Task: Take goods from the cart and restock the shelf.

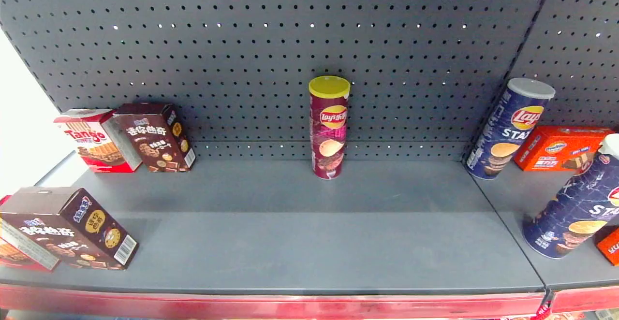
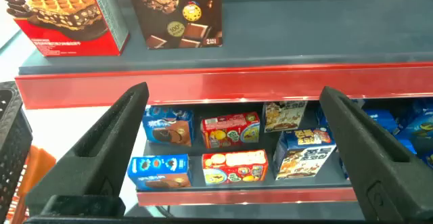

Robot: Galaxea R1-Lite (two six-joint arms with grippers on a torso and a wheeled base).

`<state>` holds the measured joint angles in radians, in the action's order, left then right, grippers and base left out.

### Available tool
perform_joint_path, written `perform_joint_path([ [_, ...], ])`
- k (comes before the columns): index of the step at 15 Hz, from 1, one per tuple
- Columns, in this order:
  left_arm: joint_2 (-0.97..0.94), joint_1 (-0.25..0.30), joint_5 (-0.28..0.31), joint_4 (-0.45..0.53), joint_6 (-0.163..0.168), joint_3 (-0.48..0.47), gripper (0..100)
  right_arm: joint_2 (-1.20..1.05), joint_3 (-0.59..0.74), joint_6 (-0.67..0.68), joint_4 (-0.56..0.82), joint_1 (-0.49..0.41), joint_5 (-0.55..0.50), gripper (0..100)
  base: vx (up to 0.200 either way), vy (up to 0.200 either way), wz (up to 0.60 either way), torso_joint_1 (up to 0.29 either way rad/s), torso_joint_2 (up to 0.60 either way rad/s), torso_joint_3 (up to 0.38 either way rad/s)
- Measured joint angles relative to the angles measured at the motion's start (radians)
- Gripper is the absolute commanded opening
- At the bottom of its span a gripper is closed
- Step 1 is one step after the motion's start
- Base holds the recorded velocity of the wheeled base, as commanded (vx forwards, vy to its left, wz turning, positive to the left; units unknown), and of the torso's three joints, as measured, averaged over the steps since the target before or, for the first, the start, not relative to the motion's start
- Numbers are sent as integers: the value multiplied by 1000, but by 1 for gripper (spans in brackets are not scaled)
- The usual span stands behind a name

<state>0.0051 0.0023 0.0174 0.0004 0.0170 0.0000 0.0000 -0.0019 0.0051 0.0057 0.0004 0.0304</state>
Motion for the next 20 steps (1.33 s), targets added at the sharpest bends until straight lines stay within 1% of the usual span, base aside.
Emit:
perform_joint_path([
  [10, 0, 0, 1, 0, 0, -2, 100, 0, 0, -2, 0, 0, 0, 100, 0, 0, 600, 4, 2, 2],
  [16, 0, 0, 4, -1, 6, -2, 100, 0, 0, -2, 0, 1, -1, 100, 0, 0, 0, 0, 0, 0],
  [20, 0, -1, 1, 0, 1, -2, 100, 0, 0, -2, -1, 1, -2, 100, 0, 0, 0, 0, 0, 0],
])
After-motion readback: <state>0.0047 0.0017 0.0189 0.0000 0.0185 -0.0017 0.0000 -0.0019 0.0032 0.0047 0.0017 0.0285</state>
